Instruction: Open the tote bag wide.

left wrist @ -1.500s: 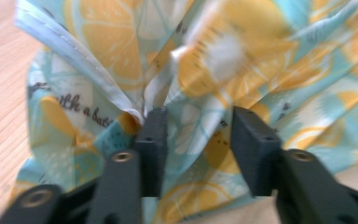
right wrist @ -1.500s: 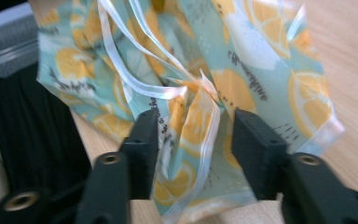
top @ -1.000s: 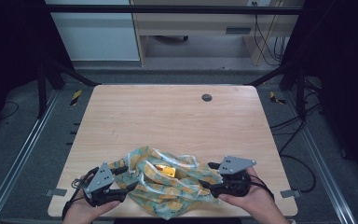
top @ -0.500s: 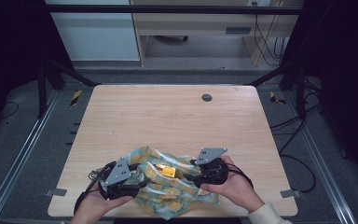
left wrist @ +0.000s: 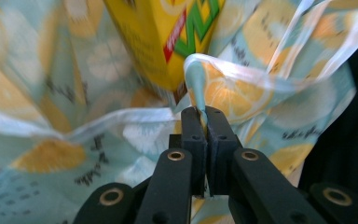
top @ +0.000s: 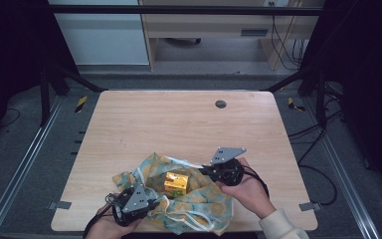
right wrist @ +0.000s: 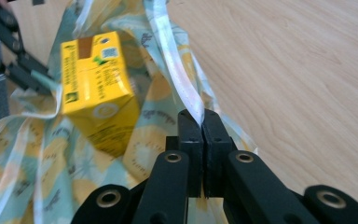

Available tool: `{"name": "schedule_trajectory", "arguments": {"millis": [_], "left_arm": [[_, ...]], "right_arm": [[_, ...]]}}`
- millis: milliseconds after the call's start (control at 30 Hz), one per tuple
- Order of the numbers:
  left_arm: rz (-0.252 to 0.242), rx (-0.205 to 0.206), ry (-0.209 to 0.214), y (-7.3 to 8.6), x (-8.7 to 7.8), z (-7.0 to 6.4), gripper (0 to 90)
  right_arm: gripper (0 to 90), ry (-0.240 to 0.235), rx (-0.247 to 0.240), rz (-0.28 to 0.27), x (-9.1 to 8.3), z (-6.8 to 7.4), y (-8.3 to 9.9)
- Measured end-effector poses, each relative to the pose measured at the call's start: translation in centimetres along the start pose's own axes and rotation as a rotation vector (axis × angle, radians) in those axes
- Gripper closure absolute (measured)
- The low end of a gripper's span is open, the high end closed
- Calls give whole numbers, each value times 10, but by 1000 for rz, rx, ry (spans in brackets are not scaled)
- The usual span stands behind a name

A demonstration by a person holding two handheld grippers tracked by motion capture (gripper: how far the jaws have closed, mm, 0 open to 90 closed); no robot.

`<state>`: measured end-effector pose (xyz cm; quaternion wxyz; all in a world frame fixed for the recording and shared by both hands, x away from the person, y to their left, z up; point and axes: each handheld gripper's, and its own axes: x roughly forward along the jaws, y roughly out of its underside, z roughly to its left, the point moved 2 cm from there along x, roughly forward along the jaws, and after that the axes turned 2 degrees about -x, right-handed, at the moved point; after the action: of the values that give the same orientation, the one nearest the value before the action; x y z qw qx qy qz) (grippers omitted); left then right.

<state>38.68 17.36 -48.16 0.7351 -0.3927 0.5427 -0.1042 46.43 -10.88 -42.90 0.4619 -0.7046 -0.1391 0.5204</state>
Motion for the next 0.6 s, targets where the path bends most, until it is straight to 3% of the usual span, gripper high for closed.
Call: {"name": "schedule_trajectory", "arguments": {"millis": [133, 333, 600], "left_arm": [[26, 10, -25, 3, 3, 3, 885], [43, 8, -30, 6, 5, 5, 889], [83, 25, -33, 8, 10, 3, 888]], "right_arm": [[895, 23, 29, -9, 7, -12, -2], [897, 50, 95, -14, 17, -33, 0], [899, 88, 121, 25, 30, -54, 4]]}}
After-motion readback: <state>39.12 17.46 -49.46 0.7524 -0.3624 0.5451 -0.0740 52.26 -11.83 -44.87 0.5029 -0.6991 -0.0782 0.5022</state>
